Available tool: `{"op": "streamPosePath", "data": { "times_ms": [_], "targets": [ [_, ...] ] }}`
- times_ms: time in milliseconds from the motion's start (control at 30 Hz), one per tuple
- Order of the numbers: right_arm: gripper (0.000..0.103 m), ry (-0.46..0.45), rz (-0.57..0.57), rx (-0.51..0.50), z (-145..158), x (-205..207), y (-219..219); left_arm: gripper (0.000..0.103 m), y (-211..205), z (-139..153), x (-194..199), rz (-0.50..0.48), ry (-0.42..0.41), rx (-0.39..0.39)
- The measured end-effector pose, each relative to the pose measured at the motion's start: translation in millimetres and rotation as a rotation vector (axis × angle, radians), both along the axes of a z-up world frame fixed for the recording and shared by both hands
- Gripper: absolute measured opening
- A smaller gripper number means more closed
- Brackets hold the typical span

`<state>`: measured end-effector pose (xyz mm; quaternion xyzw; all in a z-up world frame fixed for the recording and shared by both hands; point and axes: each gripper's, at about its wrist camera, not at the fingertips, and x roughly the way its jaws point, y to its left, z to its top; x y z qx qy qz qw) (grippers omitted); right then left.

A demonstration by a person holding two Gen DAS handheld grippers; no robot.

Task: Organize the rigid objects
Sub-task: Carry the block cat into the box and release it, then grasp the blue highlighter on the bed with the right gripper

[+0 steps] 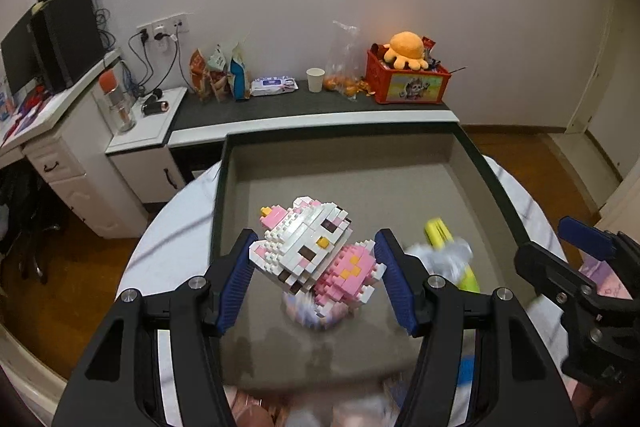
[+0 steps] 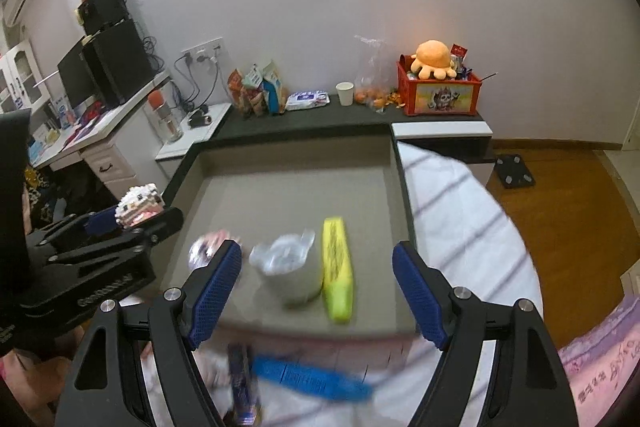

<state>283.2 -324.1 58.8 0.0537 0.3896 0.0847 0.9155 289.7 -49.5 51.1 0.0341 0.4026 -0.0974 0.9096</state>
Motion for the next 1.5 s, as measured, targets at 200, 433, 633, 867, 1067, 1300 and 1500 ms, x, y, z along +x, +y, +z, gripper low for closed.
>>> {"op": "streamPosePath", "data": {
  "times_ms": [200, 433, 633, 867, 1067, 1300, 1500],
  "targets": [
    [0.080, 0.021, -0.027, 0.026, -13.0, 41.3, -14.7, 0.062, -23.1, -25.3, 56.7, -0.012, 0.068, 0.038],
    [0.079, 0.070, -0.043, 0.033, -33.7, 54.2, -26.0, 0.096, -37.2, -57.6, 81.1, -0.007, 0.170, 0.103],
    [0.079, 0.075, -0.043, 0.035, -35.4, 53.4, -27.7, 0.103, -34.0, -50.2, 71.7, -0.008, 0.143, 0.096],
    [0.079, 0.038, -0.038, 0.036, -21.3, 31.4, -28.7, 0.103, -12.9, -11.8, 26.9, 0.005, 0.025, 0.031],
    [0.079, 0.012, -0.027, 0.030, -9.4, -6.3, -26.8, 0.103, 19.2, 12.2, -32.8, 0.064, -0.046, 0.001],
    [0.079, 0.027, -0.001, 0.017, -12.1, -51.2, -19.0, 0.103, 52.6, 13.9, -96.5, 0.134, -0.068, -0.003],
    [0.079, 0.057, 0.036, 0.001, -25.0, -80.4, -11.8, 0.103, 67.8, -2.1, -139.2, 0.167, -0.032, -0.022]
  ]
}}
